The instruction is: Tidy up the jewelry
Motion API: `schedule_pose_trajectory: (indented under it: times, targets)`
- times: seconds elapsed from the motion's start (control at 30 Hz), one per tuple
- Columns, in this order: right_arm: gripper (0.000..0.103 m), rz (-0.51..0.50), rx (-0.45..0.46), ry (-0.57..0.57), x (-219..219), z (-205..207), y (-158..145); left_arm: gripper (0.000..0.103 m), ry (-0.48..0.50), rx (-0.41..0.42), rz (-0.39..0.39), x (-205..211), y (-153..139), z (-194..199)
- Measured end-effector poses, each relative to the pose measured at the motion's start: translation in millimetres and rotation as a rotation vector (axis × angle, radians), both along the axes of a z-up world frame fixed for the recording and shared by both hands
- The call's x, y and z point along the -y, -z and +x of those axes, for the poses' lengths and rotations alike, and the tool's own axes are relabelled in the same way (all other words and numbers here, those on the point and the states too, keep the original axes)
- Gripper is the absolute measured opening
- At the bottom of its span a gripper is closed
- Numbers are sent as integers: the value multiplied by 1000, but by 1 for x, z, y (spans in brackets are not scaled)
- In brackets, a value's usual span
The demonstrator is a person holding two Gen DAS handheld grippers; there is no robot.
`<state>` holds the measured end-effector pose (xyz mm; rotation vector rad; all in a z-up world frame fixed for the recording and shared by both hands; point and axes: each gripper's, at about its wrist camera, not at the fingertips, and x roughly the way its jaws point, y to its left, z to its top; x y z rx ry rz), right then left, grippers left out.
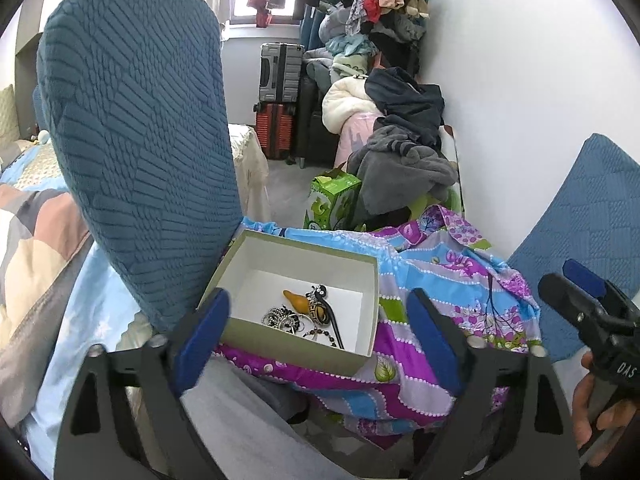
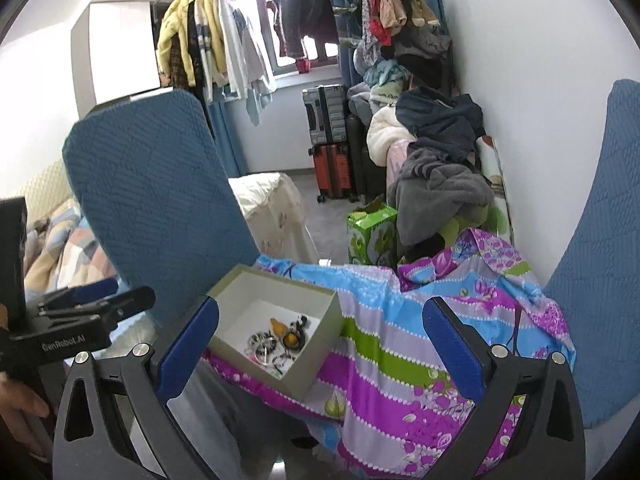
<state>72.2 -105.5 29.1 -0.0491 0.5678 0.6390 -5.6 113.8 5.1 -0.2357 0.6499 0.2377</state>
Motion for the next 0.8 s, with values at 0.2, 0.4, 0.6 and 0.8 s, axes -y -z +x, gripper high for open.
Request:
schedule_pose_trajectory:
  times: [0.2, 0.4, 0.6, 0.8]
  targets:
    - [103, -37, -19, 2, -4, 3, 24, 102, -16, -21, 23, 3, 15, 1]
    - [103, -59, -45, -3, -6, 7, 37, 102, -39, -43, 26, 0, 23, 1]
    - [103, -86, -50, -2, -8, 9, 43, 102, -56, -63, 12, -3, 29, 1]
    - [103, -84, -52, 4, -8, 11, 43, 102, -71, -80, 3, -4, 32, 2]
